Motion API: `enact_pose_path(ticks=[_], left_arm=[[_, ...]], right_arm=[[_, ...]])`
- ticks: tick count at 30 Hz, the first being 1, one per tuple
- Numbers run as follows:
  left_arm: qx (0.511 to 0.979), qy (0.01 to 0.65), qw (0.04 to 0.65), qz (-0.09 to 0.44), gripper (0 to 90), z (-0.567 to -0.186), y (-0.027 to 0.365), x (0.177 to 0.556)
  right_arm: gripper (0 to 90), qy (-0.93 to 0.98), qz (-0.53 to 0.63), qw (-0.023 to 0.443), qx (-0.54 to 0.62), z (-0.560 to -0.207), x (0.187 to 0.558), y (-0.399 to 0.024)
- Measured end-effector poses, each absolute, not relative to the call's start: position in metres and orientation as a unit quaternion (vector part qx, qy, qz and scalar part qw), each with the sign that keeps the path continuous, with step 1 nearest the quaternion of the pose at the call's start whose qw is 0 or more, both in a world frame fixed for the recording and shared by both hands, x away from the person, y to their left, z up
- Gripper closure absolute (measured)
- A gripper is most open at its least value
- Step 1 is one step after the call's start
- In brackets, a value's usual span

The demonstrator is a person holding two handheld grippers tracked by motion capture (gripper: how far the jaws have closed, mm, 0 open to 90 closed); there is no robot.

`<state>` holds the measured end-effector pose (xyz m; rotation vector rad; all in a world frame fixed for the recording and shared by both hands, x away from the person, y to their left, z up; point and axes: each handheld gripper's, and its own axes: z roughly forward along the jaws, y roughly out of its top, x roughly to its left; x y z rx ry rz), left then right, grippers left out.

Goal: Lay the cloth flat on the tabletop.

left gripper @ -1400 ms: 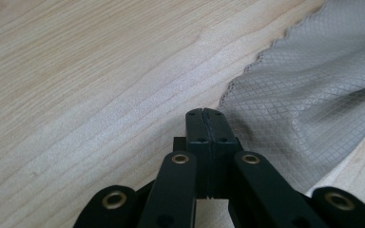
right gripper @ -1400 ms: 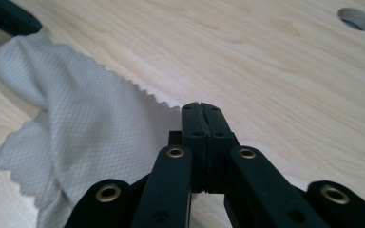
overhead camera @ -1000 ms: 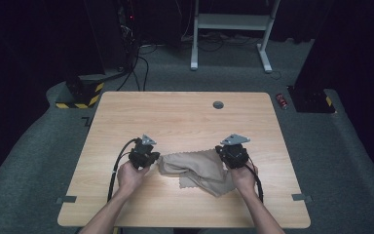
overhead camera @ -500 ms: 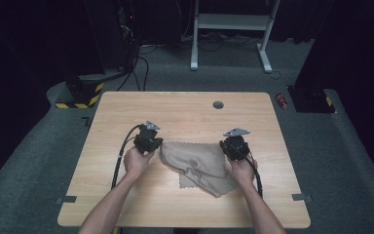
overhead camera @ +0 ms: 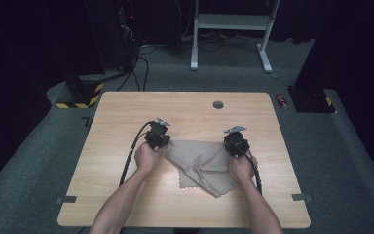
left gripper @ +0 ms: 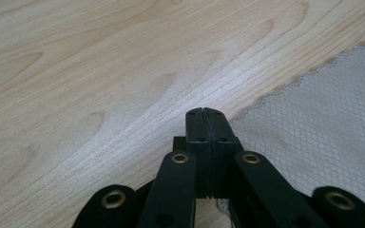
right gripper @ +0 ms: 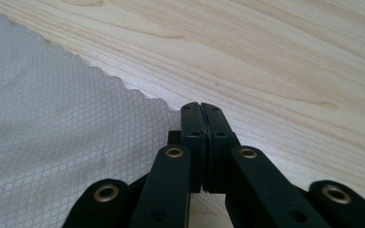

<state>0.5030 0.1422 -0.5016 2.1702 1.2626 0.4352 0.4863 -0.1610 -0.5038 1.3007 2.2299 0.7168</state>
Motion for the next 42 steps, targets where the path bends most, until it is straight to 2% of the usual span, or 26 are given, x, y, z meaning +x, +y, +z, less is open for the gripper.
enact_pose_path(ticks=[2,6,8,11,17,23,29,42], left_arm=[[0.812,0.476,0.296,0.164,89.2,-0.501,0.145,0.504],[0.8,0.481,0.321,0.158,76.8,-0.494,0.152,0.5],[0.796,0.472,0.341,0.166,73.7,-0.487,0.154,0.491],[0.795,0.459,0.358,0.169,68.2,-0.477,0.154,0.477],[0.803,0.438,0.37,0.159,60.8,-0.466,0.155,0.448],[0.831,0.399,0.365,0.128,60.2,-0.476,0.14,0.404],[0.852,0.379,0.346,0.107,60.3,-0.494,0.123,0.377],[0.867,0.363,0.328,0.095,64.4,-0.503,0.103,0.364]], right_arm=[[87.0,0.811,0.261,0.23,0.471,-0.505,0.488,-0.16],[76.3,0.805,0.261,0.218,0.485,-0.507,0.488,-0.163],[70.9,0.799,0.267,0.236,0.484,-0.502,0.485,-0.166],[69.5,0.79,0.29,0.25,0.479,-0.488,0.478,-0.171],[71.4,0.799,0.322,0.243,0.445,-0.473,0.449,-0.174],[74.6,0.817,0.339,0.216,0.413,-0.478,0.41,-0.178],[75.1,0.829,0.334,0.194,0.404,-0.496,0.376,-0.183],[76.6,0.837,0.322,0.177,0.405,-0.512,0.369,-0.178]])
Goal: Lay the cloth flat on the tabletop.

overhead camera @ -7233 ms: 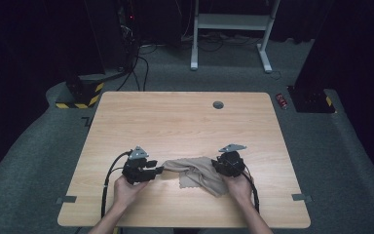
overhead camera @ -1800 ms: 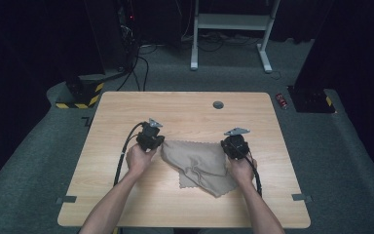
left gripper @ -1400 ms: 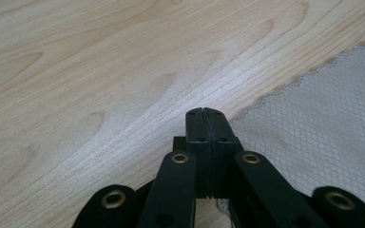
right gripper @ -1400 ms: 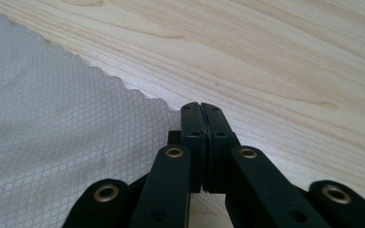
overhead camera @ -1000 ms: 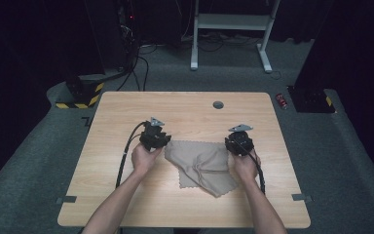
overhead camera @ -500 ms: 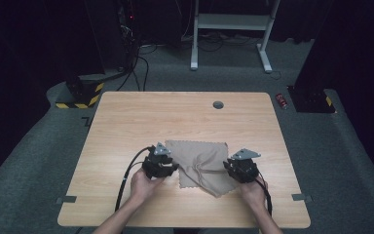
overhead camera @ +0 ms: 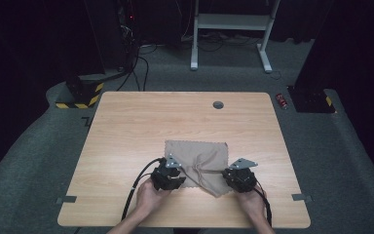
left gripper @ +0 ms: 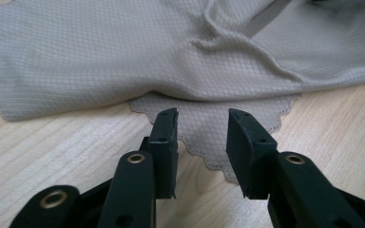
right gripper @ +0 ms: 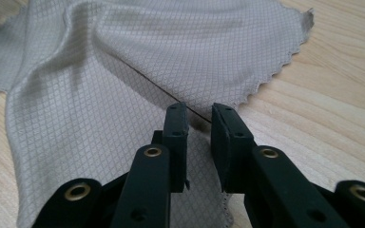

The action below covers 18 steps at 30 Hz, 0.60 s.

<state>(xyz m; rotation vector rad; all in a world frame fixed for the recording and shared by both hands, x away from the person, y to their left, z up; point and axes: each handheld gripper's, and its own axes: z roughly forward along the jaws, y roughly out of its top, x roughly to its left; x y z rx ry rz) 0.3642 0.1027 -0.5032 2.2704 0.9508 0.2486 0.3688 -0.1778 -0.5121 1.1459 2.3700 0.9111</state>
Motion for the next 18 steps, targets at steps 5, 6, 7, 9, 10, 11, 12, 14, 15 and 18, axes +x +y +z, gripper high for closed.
enact_pose_path(ticks=[5,6,7,9,10,11,12,14,15,18], left_arm=[[0.873,0.355,0.319,0.099,69.6,-0.507,0.101,0.364],[0.875,0.352,0.317,0.102,70.7,-0.507,0.101,0.364],[0.875,0.351,0.316,0.104,72.3,-0.507,0.1,0.364],[0.876,0.349,0.316,0.106,76.6,-0.507,0.101,0.364],[0.876,0.35,0.316,0.104,79.2,-0.507,0.102,0.364],[0.876,0.35,0.317,0.101,82.8,-0.507,0.103,0.365],[0.876,0.35,0.318,0.097,84.9,-0.507,0.104,0.365],[0.879,0.346,0.315,0.096,88.6,-0.506,0.105,0.365],[0.879,0.346,0.313,0.098,89.1,-0.506,0.105,0.364],[0.883,0.345,0.303,0.095,89.7,-0.504,0.111,0.362]], right_arm=[[77.7,0.838,0.32,0.179,0.404,-0.514,0.369,-0.177],[77.7,0.837,0.322,0.178,0.405,-0.514,0.369,-0.178],[77.7,0.836,0.324,0.177,0.405,-0.515,0.369,-0.178],[77.7,0.837,0.324,0.18,0.403,-0.515,0.369,-0.178],[77.7,0.837,0.323,0.181,0.402,-0.515,0.368,-0.178],[77.6,0.838,0.324,0.182,0.401,-0.515,0.368,-0.178],[77.6,0.837,0.324,0.181,0.402,-0.515,0.368,-0.178],[77.5,0.838,0.323,0.182,0.401,-0.515,0.368,-0.178],[77.4,0.838,0.322,0.181,0.402,-0.515,0.368,-0.178],[74.6,0.838,0.318,0.185,0.403,-0.514,0.368,-0.177]])
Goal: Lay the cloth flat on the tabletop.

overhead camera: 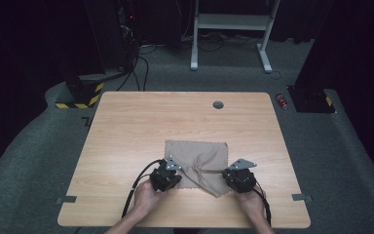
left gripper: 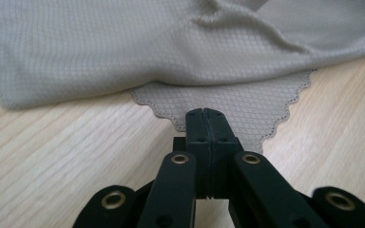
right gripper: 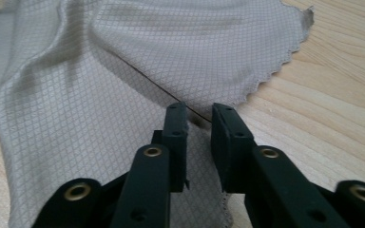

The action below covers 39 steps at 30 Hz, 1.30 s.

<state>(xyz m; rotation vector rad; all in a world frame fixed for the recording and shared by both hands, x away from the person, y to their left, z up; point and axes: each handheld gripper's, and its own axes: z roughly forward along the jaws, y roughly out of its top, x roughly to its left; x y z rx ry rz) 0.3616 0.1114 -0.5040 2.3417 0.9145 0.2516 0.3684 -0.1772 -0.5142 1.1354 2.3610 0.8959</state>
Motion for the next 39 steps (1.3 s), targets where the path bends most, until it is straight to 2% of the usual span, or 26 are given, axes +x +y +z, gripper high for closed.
enact_pose_path(ticks=[9,14,20,28,32,36,37,39], left_arm=[[0.869,0.367,0.321,0.087,89.7,-0.493,0.15,0.345],[0.866,0.374,0.316,0.097,89.7,-0.493,0.166,0.332],[0.864,0.384,0.311,0.099,89.6,-0.498,0.177,0.326],[0.859,0.392,0.313,0.101,89.4,-0.501,0.18,0.323],[0.862,0.389,0.311,0.097,89.4,-0.503,0.178,0.324],[0.858,0.392,0.32,0.09,89.1,-0.503,0.178,0.324],[0.855,0.392,0.329,0.083,87.8,-0.502,0.18,0.326],[0.847,0.398,0.343,0.077,79.5,-0.498,0.181,0.333]], right_arm=[[71.8,0.841,0.311,0.186,0.402,-0.513,0.364,-0.177],[78.9,0.842,0.316,0.194,0.393,-0.509,0.356,-0.174],[80.3,0.846,0.322,0.193,0.379,-0.504,0.351,-0.171],[77.6,0.855,0.32,0.177,0.369,-0.51,0.342,-0.166],[87.8,0.862,0.317,0.169,0.358,-0.513,0.337,-0.166],[89.3,0.871,0.305,0.169,0.346,-0.511,0.332,-0.166],[89.0,0.871,0.305,0.168,0.346,-0.51,0.332,-0.166],[85.2,0.865,0.313,0.172,0.352,-0.508,0.334,-0.168]])
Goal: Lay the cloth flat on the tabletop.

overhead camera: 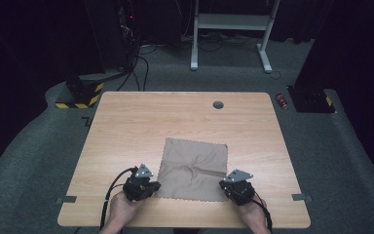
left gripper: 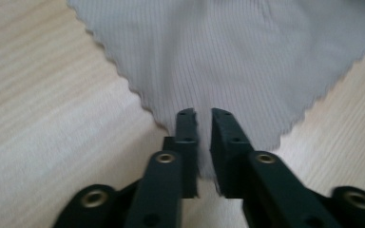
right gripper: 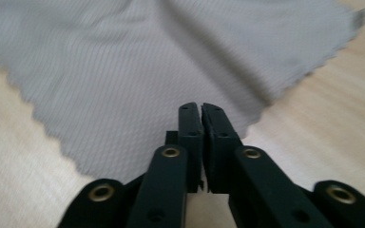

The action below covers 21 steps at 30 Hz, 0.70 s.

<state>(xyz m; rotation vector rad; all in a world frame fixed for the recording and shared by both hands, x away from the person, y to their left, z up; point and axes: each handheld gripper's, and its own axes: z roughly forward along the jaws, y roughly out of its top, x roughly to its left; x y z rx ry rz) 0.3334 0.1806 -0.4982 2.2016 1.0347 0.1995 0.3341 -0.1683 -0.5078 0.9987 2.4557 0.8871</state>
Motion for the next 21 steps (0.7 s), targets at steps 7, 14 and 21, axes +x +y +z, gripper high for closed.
enact_pose_path(ticks=[7,14,21], left_arm=[[0.819,0.432,0.36,0.112,63.1,-0.484,0.174,0.38],[0.816,0.45,0.338,0.133,60.8,-0.491,0.152,0.425],[0.82,0.454,0.319,0.136,59.2,-0.502,0.139,0.442]], right_arm=[[78.7,0.822,0.345,0.191,0.412,-0.49,0.376,-0.176],[79.0,0.821,0.318,0.189,0.434,-0.495,0.417,-0.163],[78.7,0.824,0.294,0.185,0.448,-0.506,0.431,-0.157]])
